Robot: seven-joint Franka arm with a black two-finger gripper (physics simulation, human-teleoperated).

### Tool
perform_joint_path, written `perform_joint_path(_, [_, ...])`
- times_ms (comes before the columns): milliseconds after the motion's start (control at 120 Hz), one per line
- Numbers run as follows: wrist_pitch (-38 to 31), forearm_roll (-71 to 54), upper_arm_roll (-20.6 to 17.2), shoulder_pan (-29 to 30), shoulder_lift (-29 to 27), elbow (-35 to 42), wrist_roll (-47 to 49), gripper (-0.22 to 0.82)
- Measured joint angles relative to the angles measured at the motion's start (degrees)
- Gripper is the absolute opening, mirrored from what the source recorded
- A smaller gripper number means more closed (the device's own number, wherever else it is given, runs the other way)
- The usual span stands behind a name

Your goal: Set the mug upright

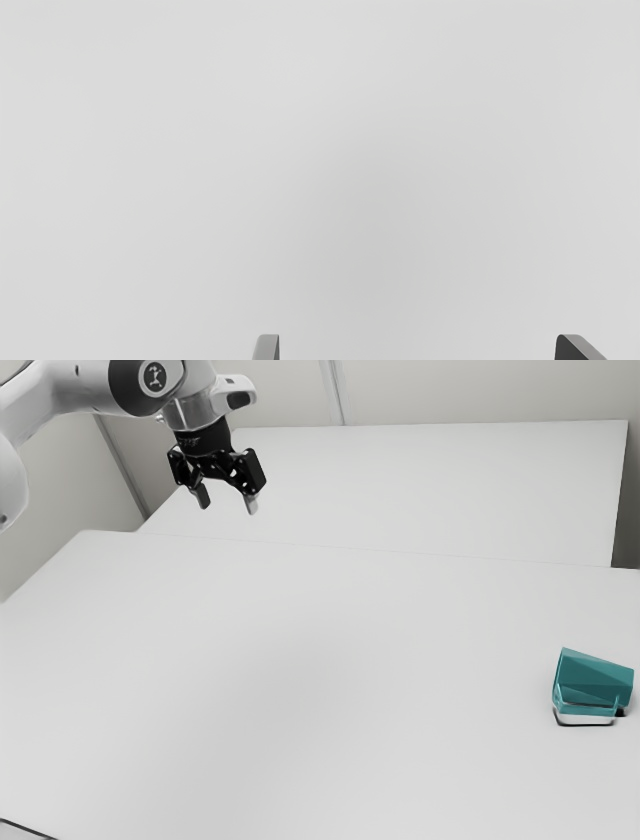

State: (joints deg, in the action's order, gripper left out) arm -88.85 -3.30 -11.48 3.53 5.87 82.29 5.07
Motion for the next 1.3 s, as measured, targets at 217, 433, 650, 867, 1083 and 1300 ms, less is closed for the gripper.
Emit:
perform_joint_path(217, [-2.1,1.9,-0.1,0.3,-0.6,2.3,0.6,0.6])
perform_joint_path(433, [-10.8,19.1,-0.1,0.9,-0.3,12.3,1.1,0.6])
perform_joint_path(650, [-19.9,31.6,-0.7,-1.7,6.0,16.4,1.3,0.6])
perform_joint_path(867, [-31.1,38.5,-1.0,-7.5,11.6,17.0,-1.5,0.6])
perform_joint_path(1083, [-40.1,44.7,-3.1,-11.1,17.7,16.0,-5.7,0.6])
perform_joint_path(1300, [-45.7,49.2,-3.2,-16.3,23.5,12.7,-8.7,0.6])
